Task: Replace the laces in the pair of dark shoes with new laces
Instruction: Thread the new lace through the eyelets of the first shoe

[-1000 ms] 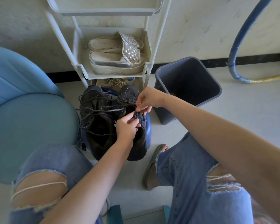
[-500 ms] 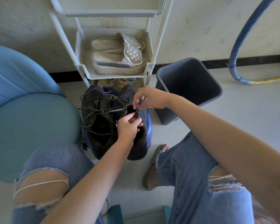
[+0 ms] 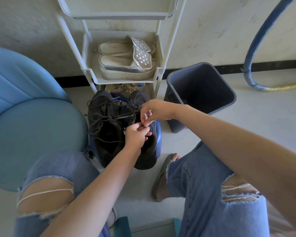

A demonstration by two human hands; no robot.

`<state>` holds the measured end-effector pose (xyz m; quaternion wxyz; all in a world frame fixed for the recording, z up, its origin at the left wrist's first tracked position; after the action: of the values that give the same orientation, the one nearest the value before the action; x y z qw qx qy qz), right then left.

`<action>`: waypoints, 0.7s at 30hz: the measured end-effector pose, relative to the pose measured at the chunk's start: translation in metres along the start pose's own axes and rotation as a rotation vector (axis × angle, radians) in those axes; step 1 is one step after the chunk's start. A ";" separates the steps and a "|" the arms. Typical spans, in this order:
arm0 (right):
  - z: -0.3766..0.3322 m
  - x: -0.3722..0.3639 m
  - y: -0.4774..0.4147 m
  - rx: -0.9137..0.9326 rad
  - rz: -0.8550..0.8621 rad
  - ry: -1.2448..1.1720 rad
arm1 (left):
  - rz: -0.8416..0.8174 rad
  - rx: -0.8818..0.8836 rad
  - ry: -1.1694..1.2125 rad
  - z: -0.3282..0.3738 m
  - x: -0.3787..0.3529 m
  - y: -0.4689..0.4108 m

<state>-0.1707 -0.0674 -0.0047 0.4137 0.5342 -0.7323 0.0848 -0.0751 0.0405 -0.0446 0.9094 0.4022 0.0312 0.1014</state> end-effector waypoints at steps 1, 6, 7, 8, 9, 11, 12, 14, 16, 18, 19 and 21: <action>0.000 -0.002 -0.001 0.006 -0.001 -0.002 | 0.008 0.000 -0.003 0.000 0.000 -0.001; -0.002 -0.010 -0.004 0.029 0.007 0.024 | 0.025 0.012 0.000 0.000 0.000 -0.002; -0.002 -0.012 -0.005 0.040 0.008 0.070 | 0.025 0.008 -0.001 0.000 0.001 -0.002; -0.001 -0.013 -0.005 0.049 0.011 0.130 | 0.026 0.003 -0.001 0.000 0.001 -0.001; -0.001 -0.013 -0.004 0.053 0.016 0.181 | 0.027 -0.003 0.004 0.000 0.001 -0.001; 0.000 -0.014 -0.001 0.053 0.026 0.208 | 0.028 -0.005 0.024 0.000 0.000 -0.001; -0.001 -0.014 -0.001 0.054 0.031 0.198 | 0.031 -0.001 0.039 0.000 0.000 0.000; -0.007 -0.018 -0.002 0.076 0.028 0.160 | 0.051 0.024 0.074 0.001 0.000 0.000; -0.018 -0.022 -0.004 0.087 -0.012 0.023 | 0.077 0.045 0.098 0.002 0.000 0.000; -0.024 -0.018 -0.002 0.046 -0.055 -0.140 | 0.085 0.027 0.105 0.004 0.000 0.003; -0.025 -0.012 0.002 0.029 -0.055 -0.223 | 0.081 -0.002 0.122 0.005 0.001 0.005; -0.023 0.002 0.010 0.016 -0.005 -0.499 | 0.059 -0.094 0.154 0.004 0.002 0.009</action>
<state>-0.1673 -0.0513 0.0148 0.2159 0.5438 -0.8097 -0.0451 -0.0736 0.0435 -0.0353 0.9188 0.3508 0.0843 0.1603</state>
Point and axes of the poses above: each hand's wrist, its own y-axis away from the middle knuckle, its own x-axis out of the back of the hand, z = x × y, the point moved 1 cm from there along -y, towards the middle knuckle, and after that the axes turned 10 degrees about x, right-handed, at the moved point
